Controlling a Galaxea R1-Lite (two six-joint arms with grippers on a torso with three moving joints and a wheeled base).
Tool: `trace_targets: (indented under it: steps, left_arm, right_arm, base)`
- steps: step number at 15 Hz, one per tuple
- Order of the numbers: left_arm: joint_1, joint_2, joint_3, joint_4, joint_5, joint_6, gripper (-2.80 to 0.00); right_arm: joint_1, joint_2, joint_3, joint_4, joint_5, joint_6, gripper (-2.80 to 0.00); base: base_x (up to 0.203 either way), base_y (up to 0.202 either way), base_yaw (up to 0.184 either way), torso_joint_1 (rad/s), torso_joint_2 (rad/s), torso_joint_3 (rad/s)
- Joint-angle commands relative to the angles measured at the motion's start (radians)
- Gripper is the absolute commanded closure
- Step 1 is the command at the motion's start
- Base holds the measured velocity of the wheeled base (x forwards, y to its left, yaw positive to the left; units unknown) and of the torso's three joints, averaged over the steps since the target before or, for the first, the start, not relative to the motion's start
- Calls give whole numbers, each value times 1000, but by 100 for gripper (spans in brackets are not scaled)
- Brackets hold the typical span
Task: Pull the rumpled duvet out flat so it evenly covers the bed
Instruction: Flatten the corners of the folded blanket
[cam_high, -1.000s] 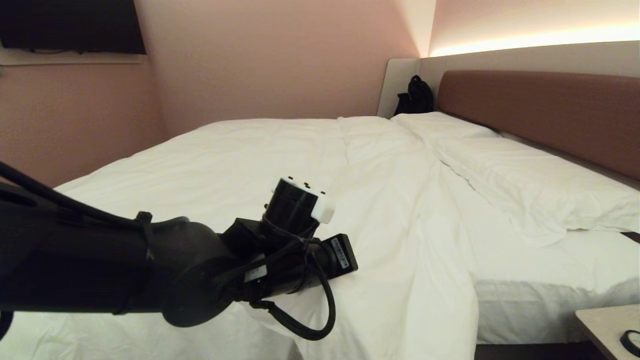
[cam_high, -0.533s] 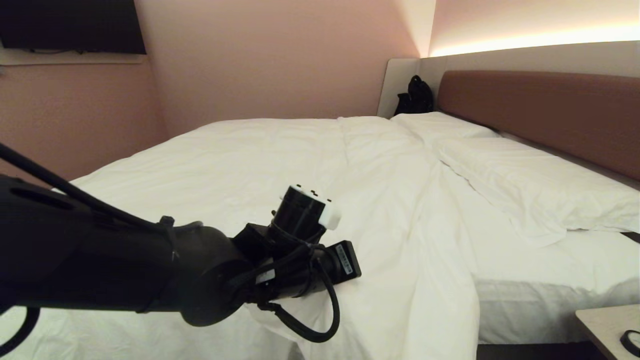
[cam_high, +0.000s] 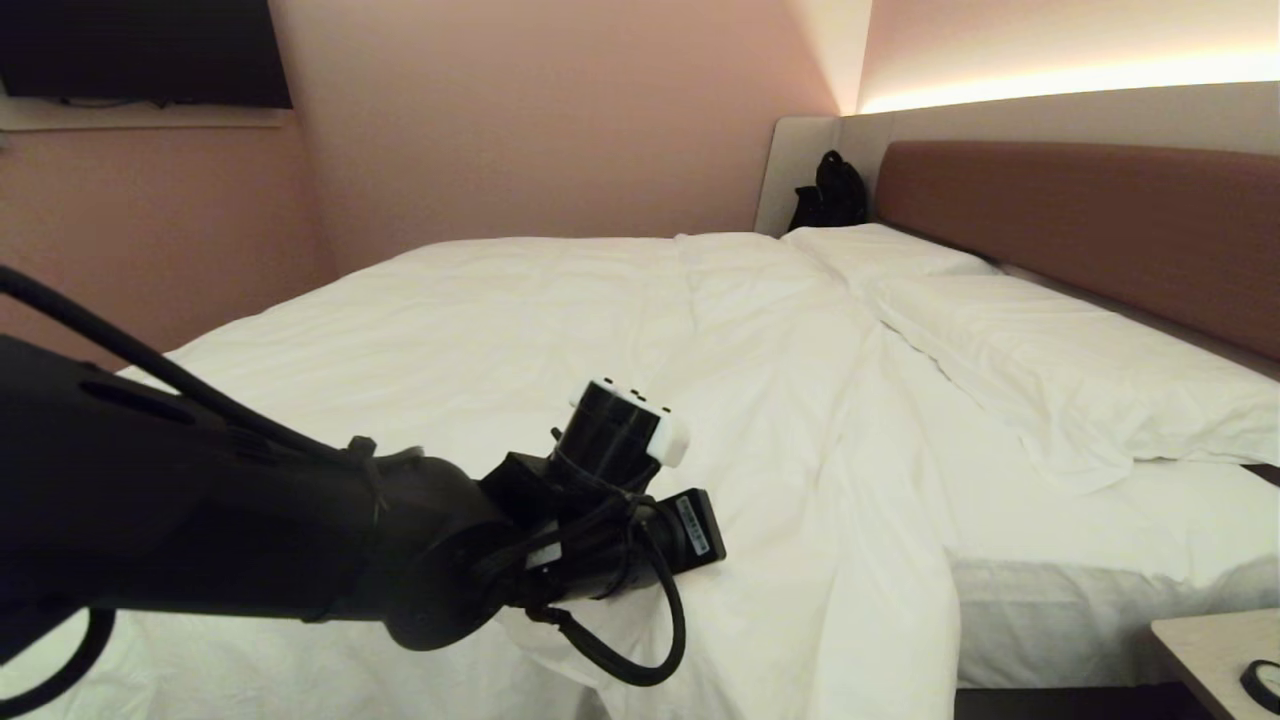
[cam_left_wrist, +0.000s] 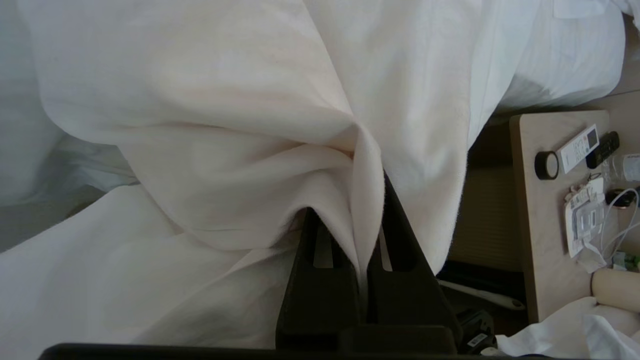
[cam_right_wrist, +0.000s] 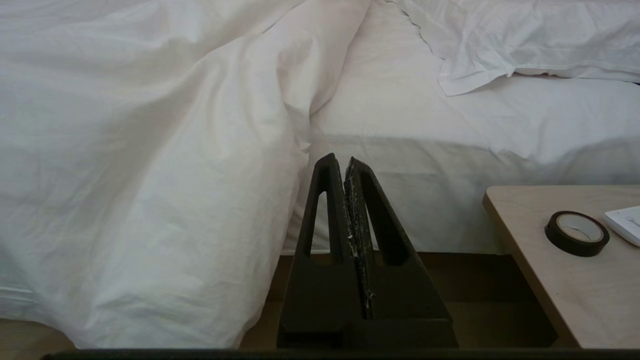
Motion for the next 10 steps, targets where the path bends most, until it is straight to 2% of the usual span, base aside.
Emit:
trace_targets:
  steps: [1,3,4,7,10]
  left_arm:
    - [0,13,-1,-1,-3,-5,0]
    - [0,19,-3,0,-5,-5,0]
    - [0,22,-2,-3,-7,-5,-280]
    - [1,34,-11,1,-3,-3,-280]
    - [14,52,-24,35,6,28,-280]
  right_arm:
    - [0,0,0,0,0,-1,0]
    - [0,0,0,0,0,0,0]
    - [0,0,0,0,0,0,0]
    - [0,0,0,0,0,0,0]
    - [0,0,0,0,0,0,0]
  base:
    - [0,0,0,0,0,0]
    - [0,0,0,0,0,0]
    - [0,0,0,0,0,0]
    - [0,0,0,0,0,0]
    - [0,0,0,0,0,0]
